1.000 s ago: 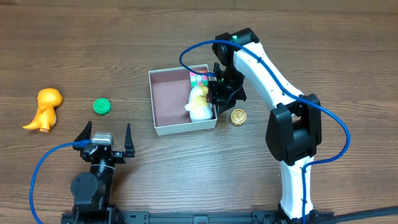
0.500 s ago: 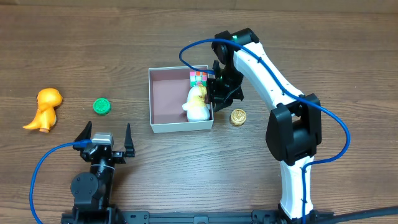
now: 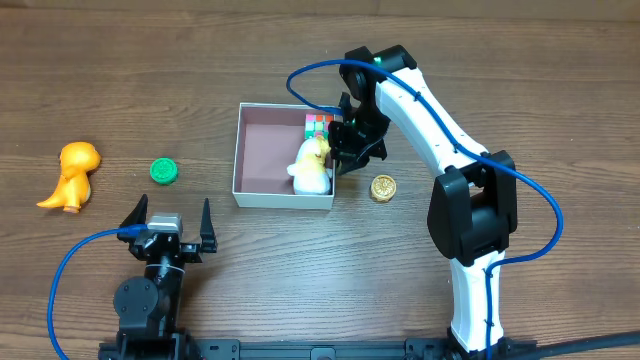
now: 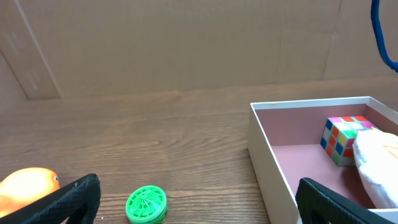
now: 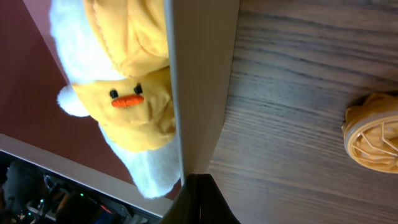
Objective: Pack container
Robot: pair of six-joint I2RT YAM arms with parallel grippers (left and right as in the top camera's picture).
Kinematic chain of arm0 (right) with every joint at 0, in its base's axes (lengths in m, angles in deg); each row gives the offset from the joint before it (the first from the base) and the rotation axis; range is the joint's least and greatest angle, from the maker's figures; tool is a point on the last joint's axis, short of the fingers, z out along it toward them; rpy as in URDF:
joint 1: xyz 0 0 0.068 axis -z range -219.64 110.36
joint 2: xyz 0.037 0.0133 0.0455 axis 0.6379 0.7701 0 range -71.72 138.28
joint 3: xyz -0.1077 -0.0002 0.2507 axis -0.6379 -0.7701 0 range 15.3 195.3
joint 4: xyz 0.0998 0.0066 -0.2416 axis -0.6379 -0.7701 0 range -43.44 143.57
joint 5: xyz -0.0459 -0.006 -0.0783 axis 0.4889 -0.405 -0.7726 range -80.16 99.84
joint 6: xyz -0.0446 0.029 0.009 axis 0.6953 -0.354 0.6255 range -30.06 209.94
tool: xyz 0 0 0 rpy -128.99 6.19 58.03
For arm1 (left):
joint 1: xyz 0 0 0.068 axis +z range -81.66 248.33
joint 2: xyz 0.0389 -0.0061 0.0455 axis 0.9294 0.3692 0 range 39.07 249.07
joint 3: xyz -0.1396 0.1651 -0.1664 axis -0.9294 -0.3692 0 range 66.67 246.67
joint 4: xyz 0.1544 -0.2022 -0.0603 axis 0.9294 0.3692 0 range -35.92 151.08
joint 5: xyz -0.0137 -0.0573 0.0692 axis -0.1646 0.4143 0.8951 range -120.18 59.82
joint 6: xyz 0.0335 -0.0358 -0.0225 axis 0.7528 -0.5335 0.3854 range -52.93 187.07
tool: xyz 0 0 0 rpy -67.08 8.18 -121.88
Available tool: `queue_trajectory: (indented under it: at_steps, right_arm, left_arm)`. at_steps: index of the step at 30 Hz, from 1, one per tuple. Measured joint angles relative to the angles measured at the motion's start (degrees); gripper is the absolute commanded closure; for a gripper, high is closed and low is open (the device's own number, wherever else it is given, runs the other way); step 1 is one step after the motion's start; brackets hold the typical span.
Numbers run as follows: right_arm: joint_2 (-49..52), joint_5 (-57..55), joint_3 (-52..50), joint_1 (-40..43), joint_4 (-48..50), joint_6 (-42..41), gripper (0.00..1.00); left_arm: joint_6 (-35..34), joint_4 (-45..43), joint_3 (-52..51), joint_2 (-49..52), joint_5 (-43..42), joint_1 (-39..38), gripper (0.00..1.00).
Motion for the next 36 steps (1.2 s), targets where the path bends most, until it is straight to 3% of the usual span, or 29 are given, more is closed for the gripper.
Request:
queue_trajectory:
  at_steps: [16,28,36]
  right_arm:
    - [0.0,-6.1,0.0,3.2,1.1,-0.9,0.96]
    - [0.0,-7.8,-0.1,6.5,16.1,0.8,0.96]
    - [0.0,-7.8,-0.1,5.6,19.9,0.9,0.96]
  left_arm:
    - [0.0,0.0,0.0,0.0,0.0,0.0,0.00]
    - [0.0,0.0,0.0,0.0,0.0,0.0,0.00]
    - [0.0,0.0,0.0,0.0,0.0,0.0,0.00]
